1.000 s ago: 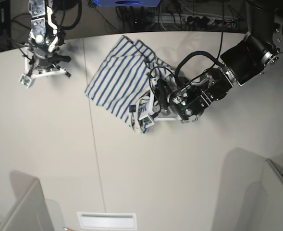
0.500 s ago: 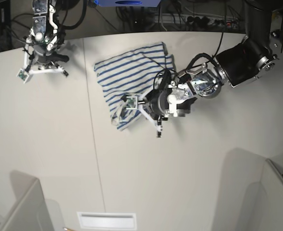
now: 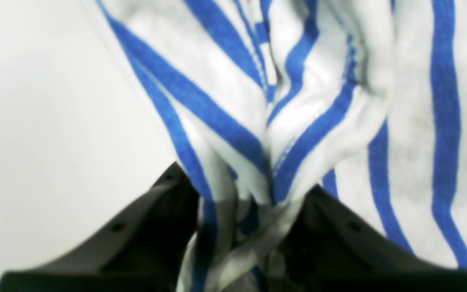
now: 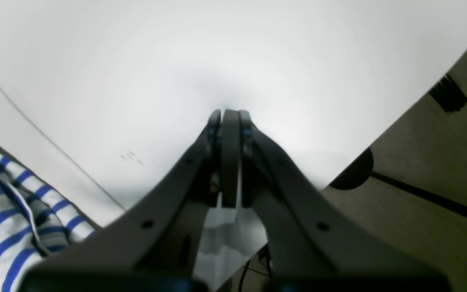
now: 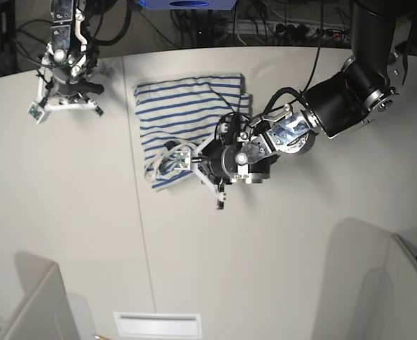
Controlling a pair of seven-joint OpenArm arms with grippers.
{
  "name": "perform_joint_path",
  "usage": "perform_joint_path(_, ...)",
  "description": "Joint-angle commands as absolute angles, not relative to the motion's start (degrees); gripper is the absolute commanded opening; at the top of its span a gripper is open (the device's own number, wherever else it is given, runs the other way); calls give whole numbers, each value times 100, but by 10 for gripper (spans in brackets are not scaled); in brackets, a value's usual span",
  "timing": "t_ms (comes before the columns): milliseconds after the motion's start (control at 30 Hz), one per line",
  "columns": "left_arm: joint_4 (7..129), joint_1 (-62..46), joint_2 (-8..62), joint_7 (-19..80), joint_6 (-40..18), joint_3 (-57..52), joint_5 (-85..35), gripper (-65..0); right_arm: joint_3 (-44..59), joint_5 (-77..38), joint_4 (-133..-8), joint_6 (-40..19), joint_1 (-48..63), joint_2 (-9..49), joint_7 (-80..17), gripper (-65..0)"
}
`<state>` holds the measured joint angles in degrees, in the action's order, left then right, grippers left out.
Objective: Fold the T-shirt properly
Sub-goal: 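Tuck the folded edge under the bundle with the left gripper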
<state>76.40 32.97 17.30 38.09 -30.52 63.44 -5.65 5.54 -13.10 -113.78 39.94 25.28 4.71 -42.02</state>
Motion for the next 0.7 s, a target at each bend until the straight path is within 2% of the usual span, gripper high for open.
perform_joint_path(0, 7618, 3433, 1727, 3943, -3090, 6343, -470, -650, 576, -1226, -11459, 4000, 2440, 514, -4119, -650)
perform_joint_path(533, 6985, 3925, 1429, 3934, -3090, 6378, -470, -650, 523, -1226, -11451, 4000, 2360, 514, -4119, -650)
perform_joint_path(567, 6985, 3943, 1429, 3934, -3090, 6378, -470, -620, 523, -1226, -11451, 4000, 2360, 514, -4119, -650)
perform_joint_path(667, 7020, 3978, 1420, 3934, -3090, 6369, -470, -443, 523, -1226, -11451, 4000, 2360, 523, -4119, -650)
